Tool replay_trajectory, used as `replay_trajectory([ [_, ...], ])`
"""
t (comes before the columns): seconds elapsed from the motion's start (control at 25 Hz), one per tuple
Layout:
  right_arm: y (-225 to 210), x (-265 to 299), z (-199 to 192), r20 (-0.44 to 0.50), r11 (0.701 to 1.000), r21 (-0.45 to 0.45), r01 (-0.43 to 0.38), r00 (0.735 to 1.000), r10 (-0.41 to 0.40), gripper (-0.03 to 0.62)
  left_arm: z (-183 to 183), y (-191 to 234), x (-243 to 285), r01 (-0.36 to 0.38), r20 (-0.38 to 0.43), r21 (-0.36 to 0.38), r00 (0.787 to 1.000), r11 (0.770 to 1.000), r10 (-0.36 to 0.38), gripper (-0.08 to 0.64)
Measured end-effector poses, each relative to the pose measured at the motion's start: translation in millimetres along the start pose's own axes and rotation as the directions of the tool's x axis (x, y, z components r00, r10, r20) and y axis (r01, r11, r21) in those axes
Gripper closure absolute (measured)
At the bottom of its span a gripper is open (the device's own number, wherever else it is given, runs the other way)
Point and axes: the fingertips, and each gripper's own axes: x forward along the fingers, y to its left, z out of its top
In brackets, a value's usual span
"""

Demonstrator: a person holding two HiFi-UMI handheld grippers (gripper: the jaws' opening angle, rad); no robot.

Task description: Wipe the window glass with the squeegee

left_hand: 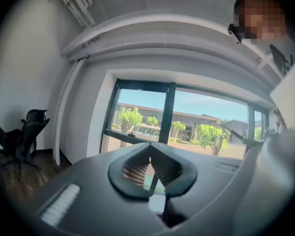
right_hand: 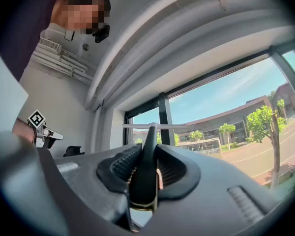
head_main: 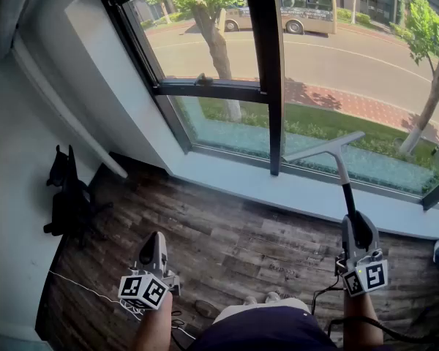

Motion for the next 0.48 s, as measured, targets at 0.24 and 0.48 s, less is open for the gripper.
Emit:
replay_trajectory([
  [0.24,-7,2,-5,0.009,0.997,-0.071,-0.030,0.999,0.031,0.491,17,-20,17,0.017,0.029,0.049,0.999,0.999,-0.018,0.555],
  [0.48,-14,14,-23,-0.022,0.997,-0.052,-0.049,0.999,0.048,0.491,11,-22,29,-0.010,0.017,0.083,1.000,0.996,0.009,0.555],
])
